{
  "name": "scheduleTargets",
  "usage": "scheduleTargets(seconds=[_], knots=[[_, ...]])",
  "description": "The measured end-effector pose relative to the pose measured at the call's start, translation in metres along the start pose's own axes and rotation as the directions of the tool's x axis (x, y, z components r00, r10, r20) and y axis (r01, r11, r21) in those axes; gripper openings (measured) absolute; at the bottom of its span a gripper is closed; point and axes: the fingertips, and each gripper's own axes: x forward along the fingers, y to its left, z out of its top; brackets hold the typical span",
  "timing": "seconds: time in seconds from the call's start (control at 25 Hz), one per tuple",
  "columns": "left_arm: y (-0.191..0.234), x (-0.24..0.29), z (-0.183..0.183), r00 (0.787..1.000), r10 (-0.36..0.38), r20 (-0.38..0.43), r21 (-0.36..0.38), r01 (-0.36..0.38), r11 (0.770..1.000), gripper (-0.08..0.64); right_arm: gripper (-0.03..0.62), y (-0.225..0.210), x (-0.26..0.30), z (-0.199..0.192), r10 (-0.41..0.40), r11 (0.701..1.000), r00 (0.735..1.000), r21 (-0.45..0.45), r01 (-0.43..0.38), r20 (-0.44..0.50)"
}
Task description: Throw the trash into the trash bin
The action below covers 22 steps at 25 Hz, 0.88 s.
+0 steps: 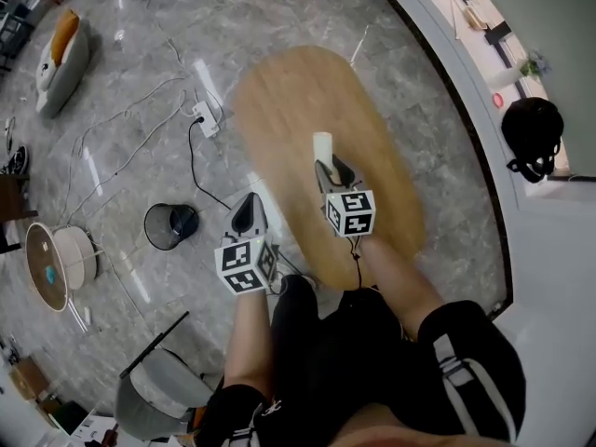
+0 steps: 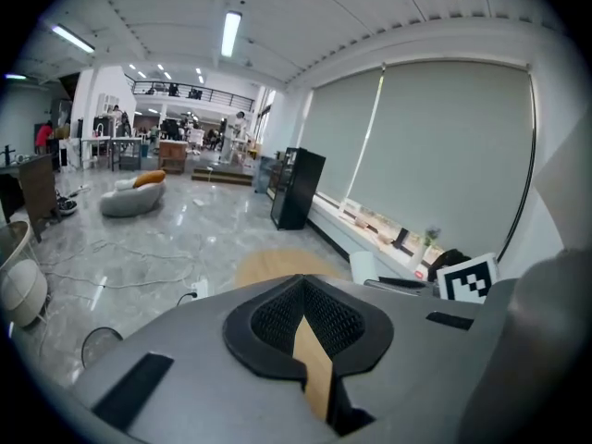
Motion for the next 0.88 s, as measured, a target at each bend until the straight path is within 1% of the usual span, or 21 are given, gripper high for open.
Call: scheduleTargets(seconds=[0.12, 0.24, 0.4, 0.52, 0.6, 0.68, 0.76, 0.8, 0.88], knots=[[-0.03, -0.014, 0.027, 0.999, -0.015, 0.037, 0.007, 0.015, 1.0, 0.012, 0.153, 0.002, -0.044, 0.048, 0.013, 0.997, 0.995, -0.083, -0.005, 0.095], [-0.063, -0.033, 0.056, 0.995, -0.031, 0.092, 0.017, 0.029, 0.999, 0.012, 0.152, 0.008, -0.089, 0.095, 0.045, 0.992, 0.979, -0.121, -0.021, 0.197], [-0.095, -0.055, 0.092, 0.987, -0.036, 0.159, 0.053, 0.028, 0.998, 0.012, 0.152, 0.011, -0.143, 0.154, 0.092, 0.988, 0.94, -0.149, -0.045, 0.328], [-0.115, -0.079, 0.124, 0.973, -0.03, 0.229, 0.072, 0.013, 0.997, 0.012, 0.15, 0.009, -0.181, 0.187, 0.131, 0.979, 0.908, -0.198, -0.054, 0.398], [-0.128, -0.097, 0.141, 0.961, -0.031, 0.275, 0.097, 0.005, 0.995, 0.012, 0.15, 0.006, -0.205, 0.203, 0.146, 0.973, 0.89, -0.224, -0.052, 0.431], [-0.141, -0.11, 0.149, 0.951, -0.032, 0.306, 0.145, -0.014, 0.989, 0.012, 0.149, 0.005, -0.226, 0.214, 0.155, 0.969, 0.875, -0.241, -0.045, 0.459], [-0.15, -0.117, 0.152, 0.946, -0.027, 0.322, 0.204, -0.042, 0.978, 0.012, 0.147, 0.008, -0.243, 0.221, 0.159, 0.966, 0.859, -0.257, -0.034, 0.486], [-0.154, -0.119, 0.151, 0.945, -0.028, 0.325, 0.221, -0.047, 0.974, 0.012, 0.147, 0.01, -0.249, 0.221, 0.163, 0.965, 0.853, -0.261, -0.032, 0.496], [-0.158, -0.125, 0.15, 0.943, -0.042, 0.33, 0.218, -0.032, 0.976, 0.012, 0.146, 0.017, -0.258, 0.22, 0.172, 0.963, 0.843, -0.266, -0.036, 0.51]])
